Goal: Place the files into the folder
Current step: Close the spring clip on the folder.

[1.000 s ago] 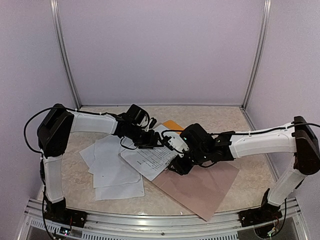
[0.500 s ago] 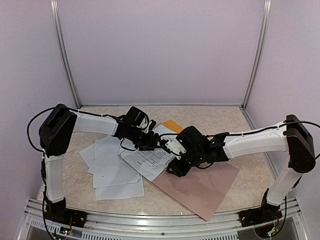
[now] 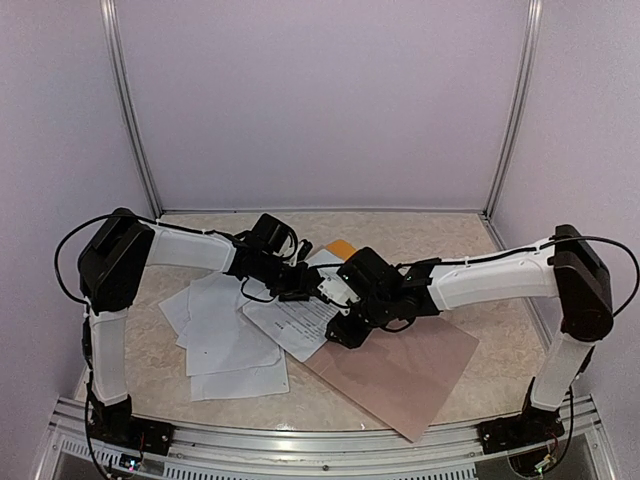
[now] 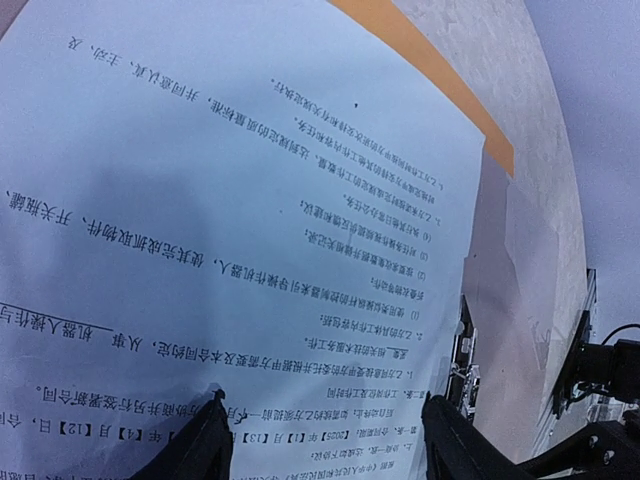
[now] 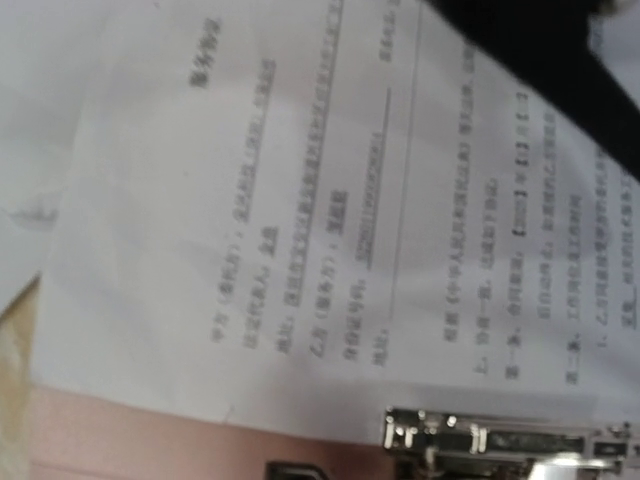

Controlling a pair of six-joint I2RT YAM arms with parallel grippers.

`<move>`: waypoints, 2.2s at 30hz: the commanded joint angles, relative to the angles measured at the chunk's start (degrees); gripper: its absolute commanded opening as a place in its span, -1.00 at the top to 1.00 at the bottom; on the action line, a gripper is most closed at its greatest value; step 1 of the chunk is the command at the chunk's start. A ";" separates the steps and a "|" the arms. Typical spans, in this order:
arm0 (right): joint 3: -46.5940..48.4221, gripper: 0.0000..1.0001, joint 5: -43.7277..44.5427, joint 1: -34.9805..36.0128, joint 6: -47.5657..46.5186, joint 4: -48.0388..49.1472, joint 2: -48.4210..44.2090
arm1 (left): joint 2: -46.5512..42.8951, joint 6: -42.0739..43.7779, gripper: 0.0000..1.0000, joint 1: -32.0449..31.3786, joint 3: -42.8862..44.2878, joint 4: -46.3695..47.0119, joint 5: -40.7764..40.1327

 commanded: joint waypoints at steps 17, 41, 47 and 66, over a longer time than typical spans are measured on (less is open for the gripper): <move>7.91 0.24 9.94 4.89 -2.56 -10.26 6.97 | 1.61 0.16 -0.24 0.48 -1.15 -2.06 0.28; 9.94 0.50 15.25 5.47 -1.63 -12.91 6.48 | 1.69 1.07 -0.22 0.71 -1.14 -3.02 0.26; 9.82 0.52 16.26 5.44 -0.92 -13.36 4.85 | 1.78 1.86 -0.22 0.71 -1.25 -3.65 -0.23; 9.70 0.56 20.25 5.35 0.61 -16.07 0.72 | 1.20 2.66 -0.20 0.77 -1.62 -4.00 -0.56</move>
